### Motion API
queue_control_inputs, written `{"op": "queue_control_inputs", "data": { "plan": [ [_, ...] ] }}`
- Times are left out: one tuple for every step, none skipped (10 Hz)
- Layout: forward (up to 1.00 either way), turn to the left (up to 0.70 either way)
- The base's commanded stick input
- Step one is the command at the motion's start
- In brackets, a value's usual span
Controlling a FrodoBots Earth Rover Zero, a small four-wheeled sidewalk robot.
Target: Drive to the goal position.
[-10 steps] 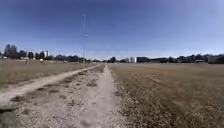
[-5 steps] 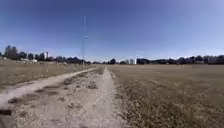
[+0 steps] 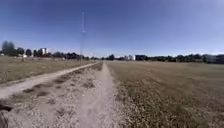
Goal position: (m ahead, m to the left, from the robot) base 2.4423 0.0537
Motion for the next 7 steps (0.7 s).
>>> {"op": "queue_control_inputs", "data": {
  "plan": [
    [0.70, 0.00],
    [0.70, 0.00],
    [0.70, 0.00],
    [0.70, 0.00],
    [0.70, 0.00],
    [0.70, 0.00],
    [0.70, 0.00]
  ]
}}
